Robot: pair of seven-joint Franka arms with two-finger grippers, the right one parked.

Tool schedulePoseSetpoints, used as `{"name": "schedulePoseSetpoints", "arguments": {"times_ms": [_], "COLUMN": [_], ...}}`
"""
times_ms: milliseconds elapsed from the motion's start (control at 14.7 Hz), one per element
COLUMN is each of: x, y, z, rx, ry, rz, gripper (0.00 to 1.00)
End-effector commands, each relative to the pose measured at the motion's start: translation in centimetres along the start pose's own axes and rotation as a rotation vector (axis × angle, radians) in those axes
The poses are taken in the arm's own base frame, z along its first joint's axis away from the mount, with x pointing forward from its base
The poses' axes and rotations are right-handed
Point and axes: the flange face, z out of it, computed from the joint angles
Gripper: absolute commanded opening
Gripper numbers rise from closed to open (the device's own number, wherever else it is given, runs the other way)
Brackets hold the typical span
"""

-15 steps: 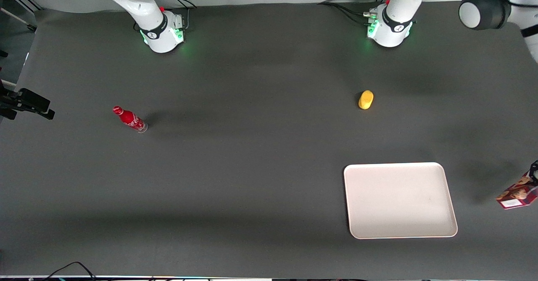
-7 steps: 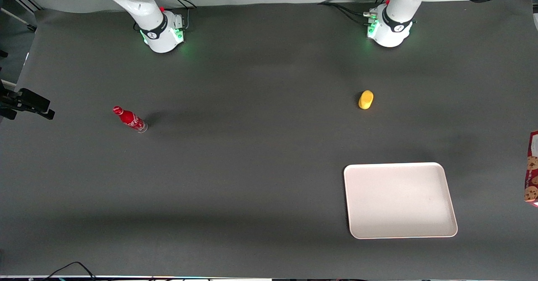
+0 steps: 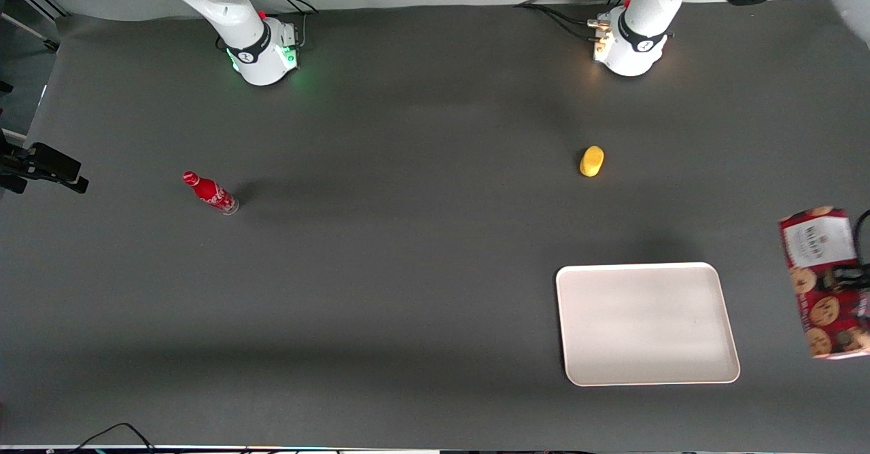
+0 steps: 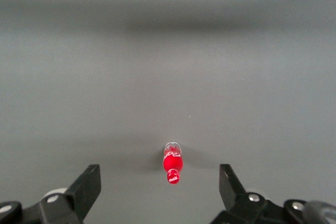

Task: Place red cookie box on tray
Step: 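Lift the box upright and carry it toward the white tray, then lower the box onto the tray edge and open the left gripper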

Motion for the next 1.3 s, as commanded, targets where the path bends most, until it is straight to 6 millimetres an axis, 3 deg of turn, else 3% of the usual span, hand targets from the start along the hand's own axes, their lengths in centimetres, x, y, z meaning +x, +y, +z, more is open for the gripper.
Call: {"name": "schedulePoseSetpoints", "arguments": {"times_ms": [0,205,477,614,1227], "x": [3.9,5.6,5.6,5.0,4.7], "y": [4.6,5.8,4.2,3.4,2.5], "z": [5.9,11.6,18.9,20.7,24.1], "rx": [0.072,0.088,0.1,0.098,0.106], "ry": [0.047,0.052,0.026,0.009,-0.012], "rz": [-0.09,-0.082,-0.091,-0.116,-0.134], "gripper": [0.0,0.0,0.0,0.0,0.0]}}
